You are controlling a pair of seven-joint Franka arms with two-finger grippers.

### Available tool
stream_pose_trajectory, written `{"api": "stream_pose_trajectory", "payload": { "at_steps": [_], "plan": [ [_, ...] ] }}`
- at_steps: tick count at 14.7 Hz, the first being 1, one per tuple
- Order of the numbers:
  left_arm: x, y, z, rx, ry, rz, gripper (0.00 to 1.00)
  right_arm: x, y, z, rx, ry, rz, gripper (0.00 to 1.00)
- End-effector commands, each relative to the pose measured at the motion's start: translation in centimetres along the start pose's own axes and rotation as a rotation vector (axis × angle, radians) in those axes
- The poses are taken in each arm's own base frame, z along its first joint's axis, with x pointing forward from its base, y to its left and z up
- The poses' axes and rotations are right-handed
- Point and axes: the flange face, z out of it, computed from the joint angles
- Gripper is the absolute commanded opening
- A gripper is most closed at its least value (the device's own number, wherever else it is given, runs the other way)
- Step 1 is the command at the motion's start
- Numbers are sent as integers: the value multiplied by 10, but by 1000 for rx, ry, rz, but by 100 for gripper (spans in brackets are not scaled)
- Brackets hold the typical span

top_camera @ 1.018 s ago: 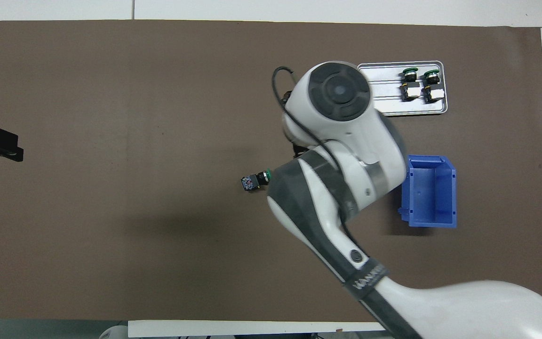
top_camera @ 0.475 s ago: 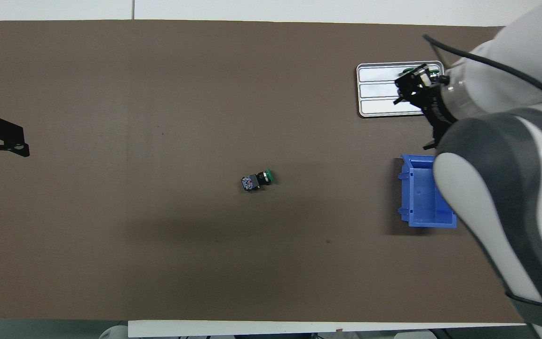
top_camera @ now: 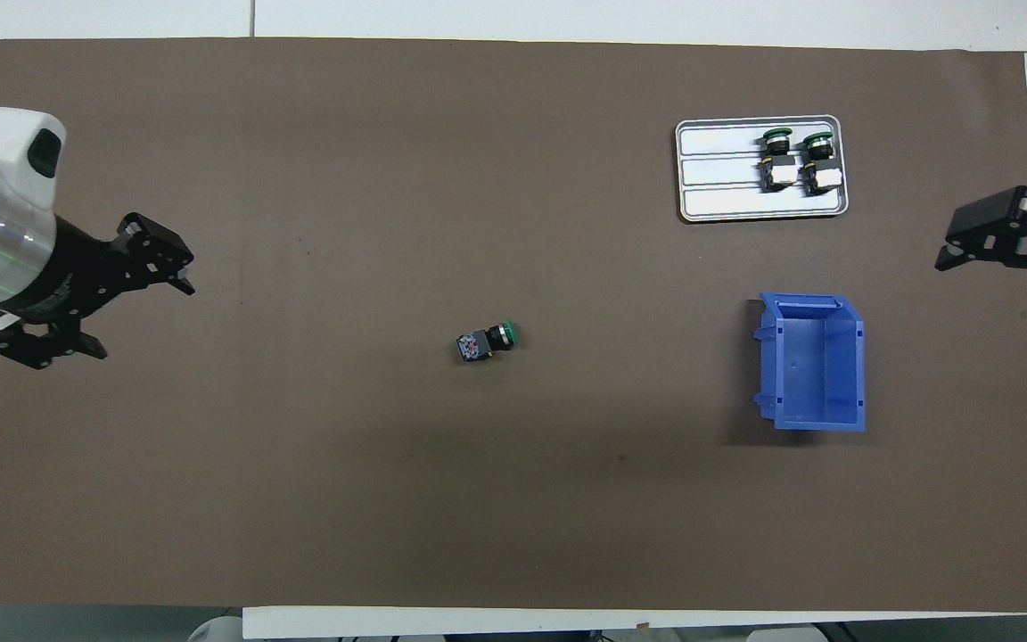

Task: Place and press button with both arms
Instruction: 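Retract the right gripper while the left gripper reaches the button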

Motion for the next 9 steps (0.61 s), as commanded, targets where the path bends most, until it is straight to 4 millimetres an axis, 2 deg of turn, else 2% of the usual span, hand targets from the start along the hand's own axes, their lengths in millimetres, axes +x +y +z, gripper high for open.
{"api": "stream_pose_trajectory", "payload": {
  "at_steps": [1,3,5,7,9],
  "plan": [
    [-26,21,21,-46,-7,-176,100,5,18,2,-54,-5,-241,100],
    [-59,51,57,-68,7,-293,100,10,31,7,-41,-3,-301,100],
    [-81,77,87,-86,6,-451,100,0,32,23,-44,-32,-305,100],
    [-111,112,114,-74,-4,-492,100,0,29,28,-39,6,-308,100],
    [-117,136,147,-86,-12,-652,100,0,27,26,-39,14,-311,100]
  ]
}}
